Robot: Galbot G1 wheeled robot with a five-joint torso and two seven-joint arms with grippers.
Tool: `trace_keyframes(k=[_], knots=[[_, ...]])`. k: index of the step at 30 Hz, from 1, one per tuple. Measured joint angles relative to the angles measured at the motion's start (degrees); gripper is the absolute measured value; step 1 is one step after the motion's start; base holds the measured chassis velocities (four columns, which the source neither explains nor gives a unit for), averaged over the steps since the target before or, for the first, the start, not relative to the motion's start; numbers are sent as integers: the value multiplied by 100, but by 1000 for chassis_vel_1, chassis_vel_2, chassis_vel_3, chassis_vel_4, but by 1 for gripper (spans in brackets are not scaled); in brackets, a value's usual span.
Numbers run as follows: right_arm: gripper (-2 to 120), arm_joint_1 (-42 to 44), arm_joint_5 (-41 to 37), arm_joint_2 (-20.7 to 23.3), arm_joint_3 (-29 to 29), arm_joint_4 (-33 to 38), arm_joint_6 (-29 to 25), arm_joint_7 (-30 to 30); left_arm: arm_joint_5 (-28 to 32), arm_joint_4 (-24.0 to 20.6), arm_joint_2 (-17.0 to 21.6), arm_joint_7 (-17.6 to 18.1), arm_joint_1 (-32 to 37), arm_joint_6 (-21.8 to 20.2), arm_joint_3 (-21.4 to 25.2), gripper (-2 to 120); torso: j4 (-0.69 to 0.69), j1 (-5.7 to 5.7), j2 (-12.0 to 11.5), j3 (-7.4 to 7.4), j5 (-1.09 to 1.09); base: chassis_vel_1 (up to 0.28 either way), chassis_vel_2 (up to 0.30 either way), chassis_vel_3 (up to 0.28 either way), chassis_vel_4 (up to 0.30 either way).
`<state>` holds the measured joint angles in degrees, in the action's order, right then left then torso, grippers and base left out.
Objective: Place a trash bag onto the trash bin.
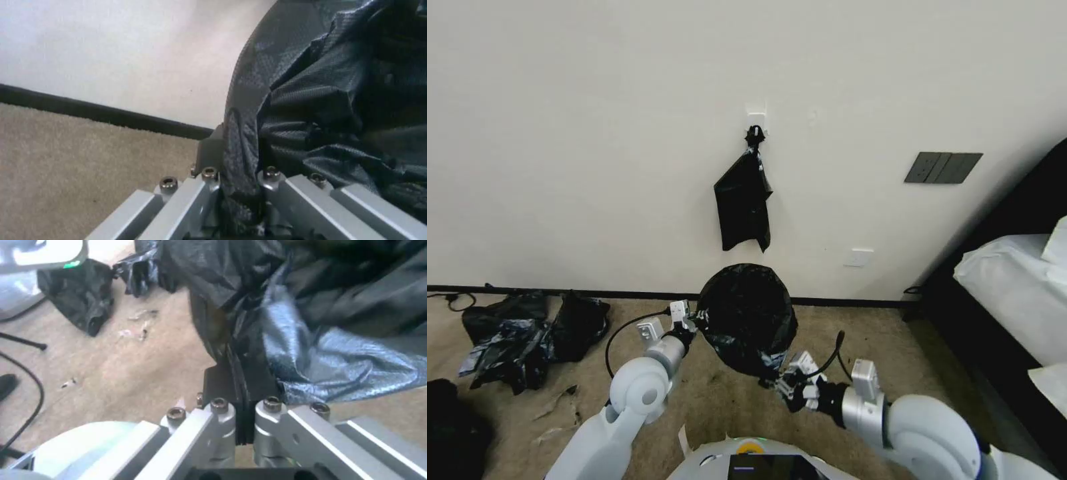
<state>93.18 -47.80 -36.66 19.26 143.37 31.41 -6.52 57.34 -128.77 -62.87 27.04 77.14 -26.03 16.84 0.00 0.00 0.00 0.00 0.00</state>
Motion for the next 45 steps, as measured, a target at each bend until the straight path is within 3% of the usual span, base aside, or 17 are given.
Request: trace_keyframes(k=[8,17,30,34,41,43,45], knots=[[0,-171,1160,-424,-684,-691,-454,-155,600,-108,-63,431,-63,-91,22,1,0,0,0,0,1,0,0,0,0],[0,-122,1839,-633,-715,-1099,-889,-147,990,-124,-103,876,-133,-212,60,1,0,0,0,0,0,0,0,0,0],[43,586,2037,-549,-356,-495,-1309,-264,1211,514,-200,1270,-533,-125,130,1,0,0,0,0,0,0,0,0,0],[64,567,2833,-576,-487,-518,-1872,-291,1253,518,-233,1364,-565,-143,67,1,0,0,0,0,0,0,0,0,0],[87,411,3424,-683,-850,-818,-2174,-370,1246,475,-271,1388,-513,-255,-23,1,0,0,0,0,0,0,0,0,0],[89,377,3475,-711,-911,-880,-2196,-372,1244,460,-274,1393,-498,-289,-28,1,0,0,0,0,0,0,0,0,0],[83,308,3578,-784,-1029,-1006,-2266,-370,1242,417,-254,1390,-463,-422,-29,1,0,0,0,0,1,0,0,0,0]])
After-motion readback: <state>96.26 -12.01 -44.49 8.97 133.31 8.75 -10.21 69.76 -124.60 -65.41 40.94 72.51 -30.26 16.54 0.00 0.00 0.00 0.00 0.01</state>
